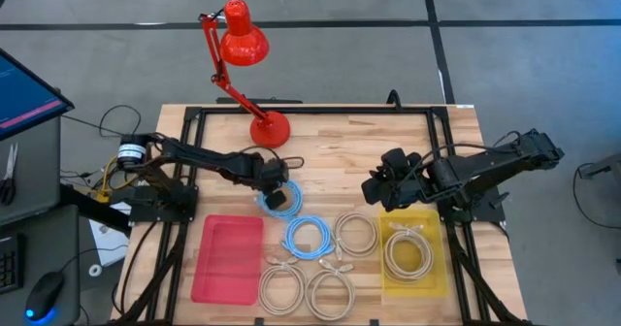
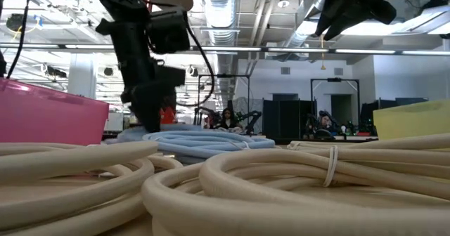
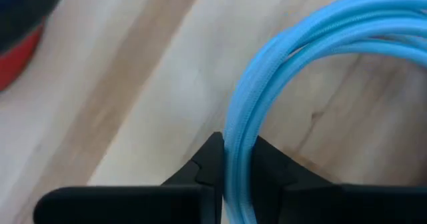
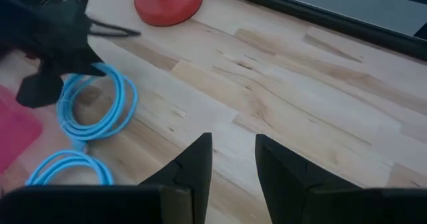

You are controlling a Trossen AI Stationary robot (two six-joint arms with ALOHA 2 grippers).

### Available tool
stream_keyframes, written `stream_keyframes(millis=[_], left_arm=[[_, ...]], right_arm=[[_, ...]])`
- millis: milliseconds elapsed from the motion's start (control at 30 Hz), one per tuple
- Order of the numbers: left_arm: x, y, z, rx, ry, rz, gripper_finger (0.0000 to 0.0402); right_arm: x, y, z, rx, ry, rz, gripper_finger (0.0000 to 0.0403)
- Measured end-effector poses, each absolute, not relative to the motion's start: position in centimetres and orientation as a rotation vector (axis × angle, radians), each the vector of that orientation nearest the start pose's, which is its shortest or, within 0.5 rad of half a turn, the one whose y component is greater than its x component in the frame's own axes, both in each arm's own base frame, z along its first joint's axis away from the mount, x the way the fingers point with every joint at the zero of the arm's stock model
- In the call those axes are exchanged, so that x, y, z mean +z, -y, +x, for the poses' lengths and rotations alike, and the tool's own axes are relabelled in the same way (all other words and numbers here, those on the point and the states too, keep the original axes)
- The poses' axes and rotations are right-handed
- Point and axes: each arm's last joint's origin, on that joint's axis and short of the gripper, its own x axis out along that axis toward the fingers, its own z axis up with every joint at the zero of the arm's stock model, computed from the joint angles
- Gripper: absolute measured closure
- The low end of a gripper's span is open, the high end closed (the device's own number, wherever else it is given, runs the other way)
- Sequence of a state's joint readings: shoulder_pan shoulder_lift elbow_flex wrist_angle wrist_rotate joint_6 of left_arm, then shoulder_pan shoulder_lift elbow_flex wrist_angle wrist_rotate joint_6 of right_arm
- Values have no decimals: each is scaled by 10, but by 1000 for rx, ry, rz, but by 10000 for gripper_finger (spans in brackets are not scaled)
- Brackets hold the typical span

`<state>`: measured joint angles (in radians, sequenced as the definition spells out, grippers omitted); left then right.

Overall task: Pick & Place USB Port
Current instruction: Put the blue charger cable into the red bin

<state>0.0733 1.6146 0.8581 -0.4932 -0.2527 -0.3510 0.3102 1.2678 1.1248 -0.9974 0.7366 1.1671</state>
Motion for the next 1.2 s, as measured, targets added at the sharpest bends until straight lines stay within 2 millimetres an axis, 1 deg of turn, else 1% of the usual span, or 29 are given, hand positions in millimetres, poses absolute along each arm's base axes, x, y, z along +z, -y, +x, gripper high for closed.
stream_keyframes(millis=[67, 200, 367, 500, 700, 833, 1033, 1200], left_arm=[[162, -34, 277, 516, -1143, -196, 361], [190, -49, 268, 568, -1021, -227, 361], [229, -55, 249, 581, -855, -270, 361], [258, -49, 232, 565, -720, -302, 361], [293, -24, 206, 475, -552, -372, 361], [305, -9, 189, 419, -523, -427, 361], [312, 9, 171, 429, -684, -492, 361], [310, 23, 165, 400, -747, -550, 361]], right_arm=[[299, -50, 225, -865, -616, 484, 295], [299, -50, 225, -867, -616, 484, 295], [299, -50, 225, -867, -616, 484, 295], [299, -50, 224, -868, -618, 482, 295], [298, -49, 224, -874, -626, 474, 295], [298, -46, 224, -891, -621, 479, 295], [298, -39, 226, -920, -617, 489, 295], [298, -36, 226, -932, -618, 492, 295]])
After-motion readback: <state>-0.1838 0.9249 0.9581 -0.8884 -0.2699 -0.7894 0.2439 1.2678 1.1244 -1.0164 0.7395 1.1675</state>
